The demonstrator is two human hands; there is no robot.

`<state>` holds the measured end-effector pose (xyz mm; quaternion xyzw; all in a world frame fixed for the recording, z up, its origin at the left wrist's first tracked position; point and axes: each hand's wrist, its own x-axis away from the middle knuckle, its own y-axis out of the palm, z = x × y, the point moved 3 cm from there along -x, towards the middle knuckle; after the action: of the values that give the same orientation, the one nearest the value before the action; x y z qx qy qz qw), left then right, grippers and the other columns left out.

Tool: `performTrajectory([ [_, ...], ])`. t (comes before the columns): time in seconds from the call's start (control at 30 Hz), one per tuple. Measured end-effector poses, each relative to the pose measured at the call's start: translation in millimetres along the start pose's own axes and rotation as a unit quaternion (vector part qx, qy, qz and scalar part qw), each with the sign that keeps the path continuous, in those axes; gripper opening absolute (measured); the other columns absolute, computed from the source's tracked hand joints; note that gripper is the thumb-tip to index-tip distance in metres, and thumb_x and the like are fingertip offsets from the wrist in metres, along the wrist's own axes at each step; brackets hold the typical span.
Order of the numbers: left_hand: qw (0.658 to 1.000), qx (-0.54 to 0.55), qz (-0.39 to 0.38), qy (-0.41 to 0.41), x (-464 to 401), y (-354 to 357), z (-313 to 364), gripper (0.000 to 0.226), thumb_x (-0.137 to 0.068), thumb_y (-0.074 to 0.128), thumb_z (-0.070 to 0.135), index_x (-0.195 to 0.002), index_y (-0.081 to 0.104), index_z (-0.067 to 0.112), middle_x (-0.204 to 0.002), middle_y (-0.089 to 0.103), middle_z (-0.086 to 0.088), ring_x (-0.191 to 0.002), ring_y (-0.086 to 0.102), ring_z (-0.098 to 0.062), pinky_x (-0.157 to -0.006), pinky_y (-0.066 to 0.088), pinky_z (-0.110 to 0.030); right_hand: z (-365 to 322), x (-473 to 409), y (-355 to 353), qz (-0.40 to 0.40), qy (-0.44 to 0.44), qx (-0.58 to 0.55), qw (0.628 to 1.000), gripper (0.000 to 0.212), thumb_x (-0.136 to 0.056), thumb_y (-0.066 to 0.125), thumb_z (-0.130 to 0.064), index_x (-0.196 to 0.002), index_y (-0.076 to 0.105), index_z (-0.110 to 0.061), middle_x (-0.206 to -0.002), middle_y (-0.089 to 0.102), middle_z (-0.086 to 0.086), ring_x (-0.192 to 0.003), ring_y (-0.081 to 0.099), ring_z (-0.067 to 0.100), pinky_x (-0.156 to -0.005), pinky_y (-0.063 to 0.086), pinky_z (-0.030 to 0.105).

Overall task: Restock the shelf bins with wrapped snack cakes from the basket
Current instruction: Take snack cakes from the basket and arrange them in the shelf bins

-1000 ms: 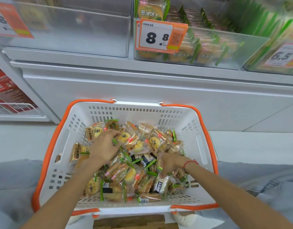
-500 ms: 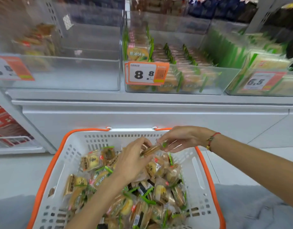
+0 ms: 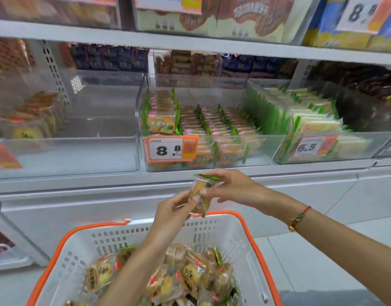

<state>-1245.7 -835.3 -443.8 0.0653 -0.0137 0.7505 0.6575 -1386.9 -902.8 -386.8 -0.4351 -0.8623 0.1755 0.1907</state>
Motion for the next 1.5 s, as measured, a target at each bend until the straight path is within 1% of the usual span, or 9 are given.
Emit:
performTrajectory([
  [0.2,0.984,-0.082,0.088,0.133,-14.9,-1.6,37.9,0.025,-0.085,0.068,0.019,-0.105,0.06,0.03,-0.106,0.065,0.012,-0.102,0.059,0.0,-0.074,0.042,-0.004,-19.4,5.3,-35.1,0.062,-0.094,0.097,0.989,0.02,-0.078,0.076,-0.006,-0.096,0.07,-0.012,-0.097,0.071,0.009,-0.082,0.063,0.01,-0.08,0.051,0.025],
  [0.33,0.925,-0.174,0.249,0.227,-18.6,-36.4,69.9,0.048,-0.081,0.073,0.022,-0.123,0.049,0.026,-0.122,0.05,0.01,-0.112,0.048,-0.009,-0.096,0.038,-0.025,-37.8,8.4,-92.9,0.195,-0.129,0.124,0.964,0.027,-0.073,0.079,-0.007,-0.087,0.06,-0.021,-0.089,0.068,0.001,-0.082,0.066,0.019,-0.075,0.053,0.035],
  [0.43,0.861,-0.294,0.316,0.269,-28.1,-59.5,94.1,0.076,-0.072,0.082,0.022,-0.135,0.042,0.013,-0.134,0.043,-0.005,-0.123,0.041,-0.023,-0.106,0.035,-0.038,-56.4,0.7,-139.6,0.214,-0.129,0.206,0.946,0.035,-0.08,0.074,-0.009,-0.107,0.057,-0.024,-0.089,0.066,-0.003,-0.085,0.063,0.018,-0.08,0.05,0.035],
  [0.5,0.852,-0.351,0.3,0.246,-38.9,-66.2,105.1,0.097,-0.066,0.086,0.028,-0.144,0.031,0.009,-0.144,0.036,-0.01,-0.13,0.036,-0.026,-0.109,0.032,-0.039,-69.5,-12.4,-161.4,0.183,-0.109,0.348,0.913,0.041,-0.084,0.07,-0.012,-0.122,0.06,-0.024,-0.095,0.066,-0.004,-0.088,0.06,0.017,-0.078,0.041,0.026],
  [0.6,0.848,-0.412,0.26,0.206,-53.9,-66.8,111.6,0.118,-0.064,0.085,0.041,-0.151,0.013,0.009,-0.154,0.027,-0.009,-0.139,0.028,-0.026,-0.11,0.031,-0.043,-83.2,-34.0,-173.2,0.116,-0.044,0.501,0.857,0.03,-0.084,0.067,-0.018,-0.112,0.07,-0.025,-0.096,0.066,-0.007,-0.086,0.055,0.012,-0.075,0.035,0.02],
  [0.8,0.846,-0.426,0.239,0.215,-63.7,-65.5,106.7,0.111,-0.068,0.08,0.048,-0.152,0.017,0.012,-0.155,0.029,-0.006,-0.14,0.03,-0.026,-0.108,0.034,-0.046,-63.7,-71.2,-164.1,-0.034,0.098,0.593,0.798,0.031,-0.079,0.072,-0.018,-0.108,0.073,-0.028,-0.093,0.069,-0.011,-0.089,0.06,0.012,-0.083,0.045,0.023],
  [1.1,0.838,-0.432,0.245,0.226,-72.4,-70.5,99.4,0.103,-0.066,0.078,0.056,-0.147,0.027,0.015,-0.147,0.04,-0.007,-0.134,0.037,-0.028,-0.105,0.039,-0.051,-53.5,-80.4,-162.5,-0.039,0.106,0.545,0.831,0.029,-0.079,0.07,-0.015,-0.104,0.073,-0.03,-0.09,0.064,-0.009,-0.094,0.06,0.016,-0.095,0.047,0.03],
  [1.33,0.842,-0.428,0.245,0.219,-74.1,-70.9,98.5,0.101,-0.065,0.077,0.058,-0.144,0.03,0.016,-0.144,0.043,-0.006,-0.131,0.04,-0.027,-0.102,0.041,-0.052,-37.5,-84.1,-158.7,0.014,0.088,0.599,0.796,0.026,-0.086,0.061,-0.014,-0.098,0.073,-0.034,-0.094,0.061,-0.006,-0.092,0.058,0.019,-0.073,0.044,0.028],
  [1.5,0.852,-0.414,0.24,0.213,-68.3,-67.5,102.7,0.106,-0.069,0.08,0.048,-0.149,0.021,0.013,-0.152,0.033,-0.007,-0.137,0.033,-0.027,-0.109,0.035,-0.049,-43.7,-75.2,-163.6,0.034,0.08,0.549,0.831,0.022,-0.081,0.067,-0.015,-0.099,0.074,-0.026,-0.091,0.067,-0.008,-0.093,0.062,0.018,-0.086,0.051,0.031],
])
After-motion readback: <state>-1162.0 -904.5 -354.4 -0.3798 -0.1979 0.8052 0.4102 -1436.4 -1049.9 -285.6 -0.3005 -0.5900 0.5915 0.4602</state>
